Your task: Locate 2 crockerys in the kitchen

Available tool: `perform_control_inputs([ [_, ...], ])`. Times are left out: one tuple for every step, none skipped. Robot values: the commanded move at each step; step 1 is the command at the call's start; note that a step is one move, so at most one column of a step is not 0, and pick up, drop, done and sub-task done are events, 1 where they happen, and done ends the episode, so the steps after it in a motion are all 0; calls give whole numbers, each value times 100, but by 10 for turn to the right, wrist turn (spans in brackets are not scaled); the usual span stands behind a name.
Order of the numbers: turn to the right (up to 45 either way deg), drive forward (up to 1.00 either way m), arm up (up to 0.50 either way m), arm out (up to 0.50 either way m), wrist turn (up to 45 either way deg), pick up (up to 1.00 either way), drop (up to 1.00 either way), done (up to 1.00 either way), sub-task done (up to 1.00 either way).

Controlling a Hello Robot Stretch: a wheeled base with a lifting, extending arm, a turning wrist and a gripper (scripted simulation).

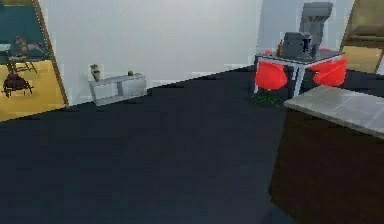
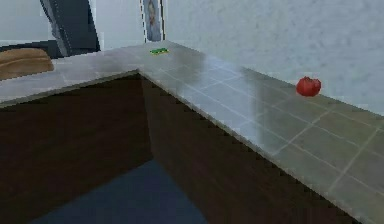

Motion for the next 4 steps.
perform_control_inputs([
  [0, 100, 0, 0, 0, 0, 0, 0, 0],
  [30, 0, 0, 0, 0, 0, 0, 0, 0],
  [0, 50, 0, 0, 0, 0, 0, 0, 0],
  [450, 0, 0, 0, 0, 0, 0, 0, 0],
])
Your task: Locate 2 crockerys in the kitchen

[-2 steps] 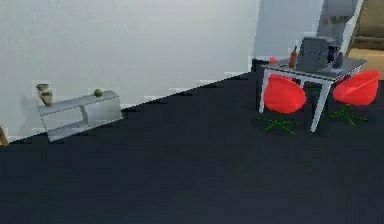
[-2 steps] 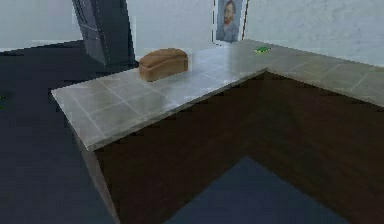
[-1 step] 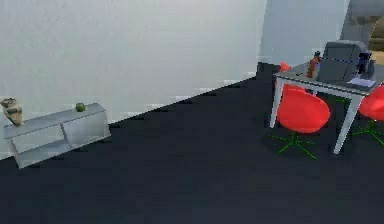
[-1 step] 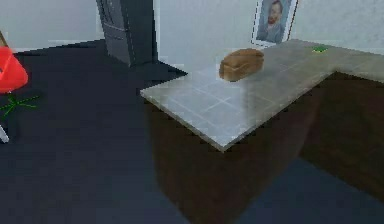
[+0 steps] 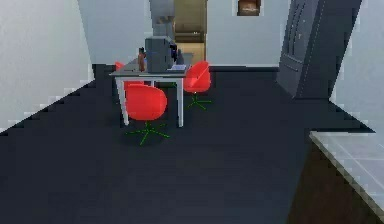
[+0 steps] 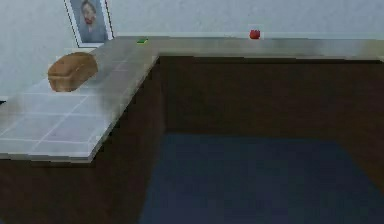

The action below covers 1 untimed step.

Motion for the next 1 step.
perform_control_inputs([
  [0, 100, 0, 0, 0, 0, 0, 0, 0],
])
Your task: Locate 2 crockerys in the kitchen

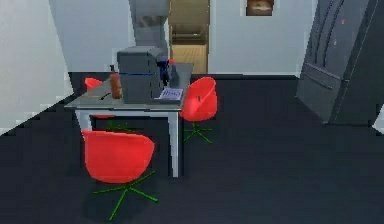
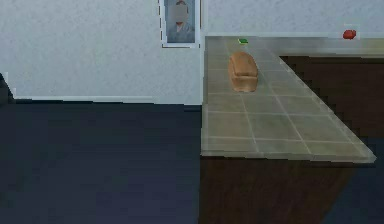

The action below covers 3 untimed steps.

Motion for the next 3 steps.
perform_control_inputs([
  [60, 0, 0, 0, 0, 0, 0, 0, 0],
  [0, 30, 0, 0, 0, 0, 0, 0, 0],
  [210, 0, 0, 0, 0, 0, 0, 0, 0],
])
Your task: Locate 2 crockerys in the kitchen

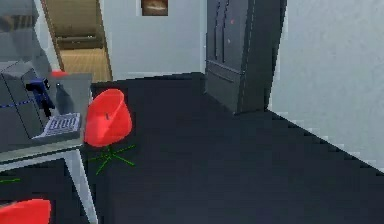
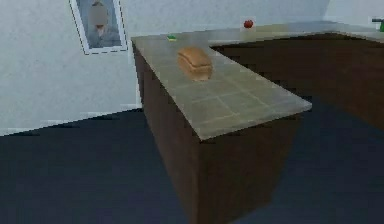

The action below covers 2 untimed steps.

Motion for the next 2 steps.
perform_control_inputs([
  [0, 100, 0, 0, 0, 0, 0, 0, 0],
  [30, 0, 0, 0, 0, 0, 0, 0, 0],
])
